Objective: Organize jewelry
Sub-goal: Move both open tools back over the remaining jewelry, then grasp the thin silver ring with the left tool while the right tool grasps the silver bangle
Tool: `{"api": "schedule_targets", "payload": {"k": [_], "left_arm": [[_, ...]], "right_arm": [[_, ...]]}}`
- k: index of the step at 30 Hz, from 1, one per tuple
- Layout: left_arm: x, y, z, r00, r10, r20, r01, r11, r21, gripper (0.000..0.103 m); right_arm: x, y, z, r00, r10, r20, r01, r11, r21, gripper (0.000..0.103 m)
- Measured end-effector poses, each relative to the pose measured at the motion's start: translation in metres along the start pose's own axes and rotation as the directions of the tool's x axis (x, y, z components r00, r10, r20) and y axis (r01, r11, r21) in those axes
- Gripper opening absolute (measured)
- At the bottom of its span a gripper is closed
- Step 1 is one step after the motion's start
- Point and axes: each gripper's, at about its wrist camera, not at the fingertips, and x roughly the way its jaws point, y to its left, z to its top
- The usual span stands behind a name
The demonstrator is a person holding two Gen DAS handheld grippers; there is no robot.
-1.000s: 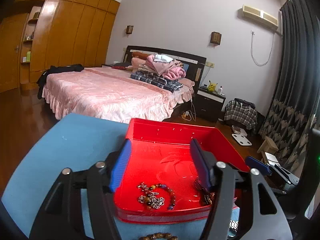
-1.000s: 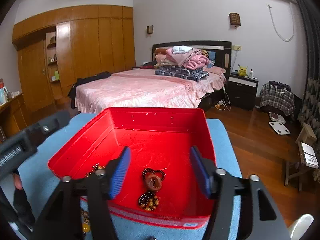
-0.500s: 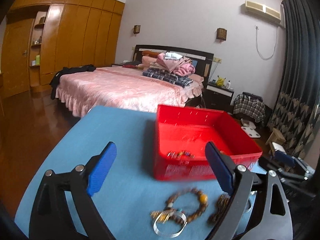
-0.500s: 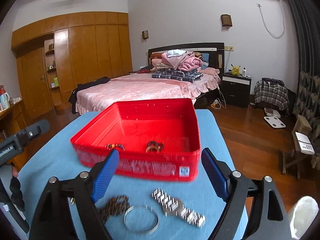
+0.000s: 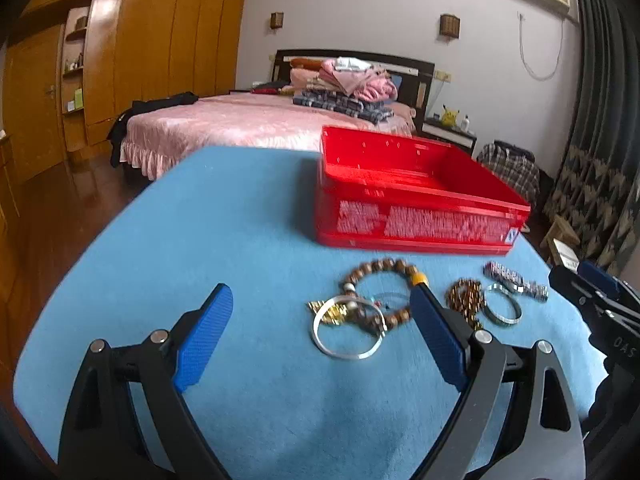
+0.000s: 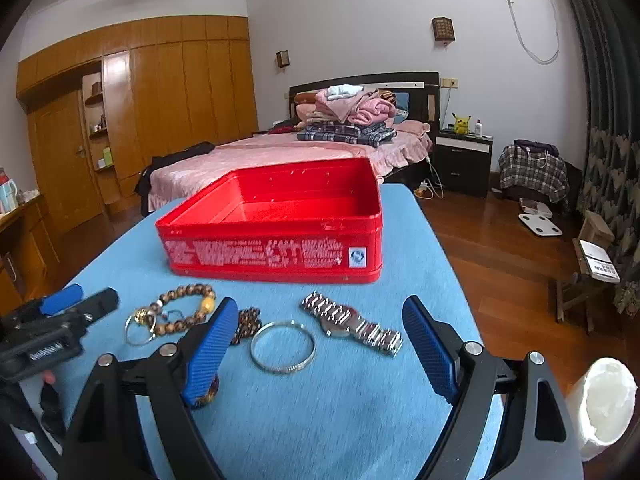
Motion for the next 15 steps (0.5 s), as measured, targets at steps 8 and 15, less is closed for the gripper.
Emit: {"api": "schedule_targets", "payload": {"k": [8,15], "left_arm": [[0.013,-0.012,-0.009,0.996,-0.006,-0.090,0.008,1.000,0.023,0.075],[0.026,-0.012,-0.015,0.987,-0.025,-0.162,0.025,1.000,-0.004,0.055]], "right_arm": [[-0.002,0.001,-0.010,1.000,0.006,0.002,-0.006,1.000,-0.006,0.083],[-0.003,0.001,-0.011,1.000,0.013,0.000,-0.013,1.000,-0.003,0.083]]}}
